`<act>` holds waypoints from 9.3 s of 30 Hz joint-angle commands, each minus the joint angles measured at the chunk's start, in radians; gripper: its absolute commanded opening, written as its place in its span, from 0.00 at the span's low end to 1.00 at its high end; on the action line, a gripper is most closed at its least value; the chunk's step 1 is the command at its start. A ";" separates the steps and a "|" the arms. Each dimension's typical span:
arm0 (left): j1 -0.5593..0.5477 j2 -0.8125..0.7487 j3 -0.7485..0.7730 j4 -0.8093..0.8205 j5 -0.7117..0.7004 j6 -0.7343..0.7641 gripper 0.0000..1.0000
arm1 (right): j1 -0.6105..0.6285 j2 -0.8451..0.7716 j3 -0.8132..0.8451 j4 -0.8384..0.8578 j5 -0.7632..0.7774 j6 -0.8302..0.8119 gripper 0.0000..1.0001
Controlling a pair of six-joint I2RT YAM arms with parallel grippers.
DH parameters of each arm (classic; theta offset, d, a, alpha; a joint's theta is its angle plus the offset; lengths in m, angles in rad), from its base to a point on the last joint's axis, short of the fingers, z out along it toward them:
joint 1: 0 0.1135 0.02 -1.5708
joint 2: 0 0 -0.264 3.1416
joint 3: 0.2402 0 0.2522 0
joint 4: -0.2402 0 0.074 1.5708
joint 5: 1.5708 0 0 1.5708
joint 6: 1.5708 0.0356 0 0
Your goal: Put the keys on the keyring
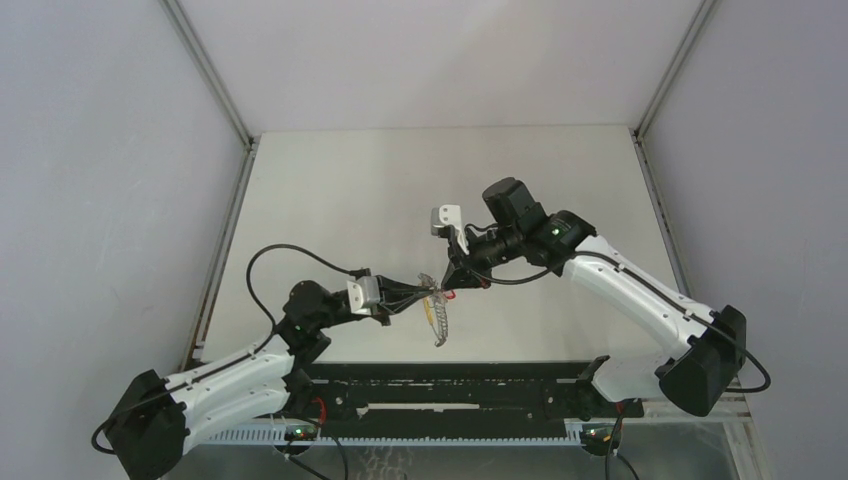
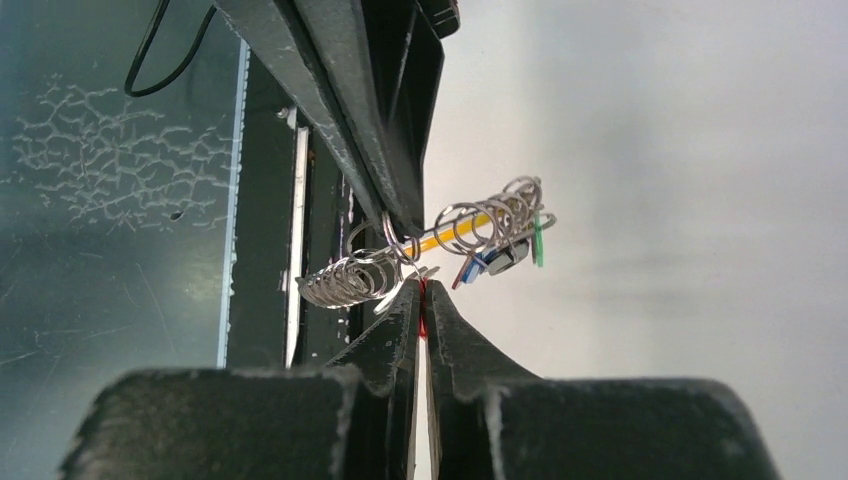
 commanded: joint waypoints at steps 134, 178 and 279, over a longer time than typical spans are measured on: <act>0.014 0.256 0.009 0.329 0.046 -0.136 0.31 | 0.286 0.164 0.368 -0.405 0.580 -0.201 0.00; 0.014 0.197 -0.018 0.329 0.002 -0.110 0.00 | 0.265 0.034 0.275 -0.268 0.479 -0.166 0.17; 0.015 0.131 -0.021 0.472 0.056 -0.173 0.00 | 0.047 -0.146 -0.130 0.296 -0.063 -0.139 0.23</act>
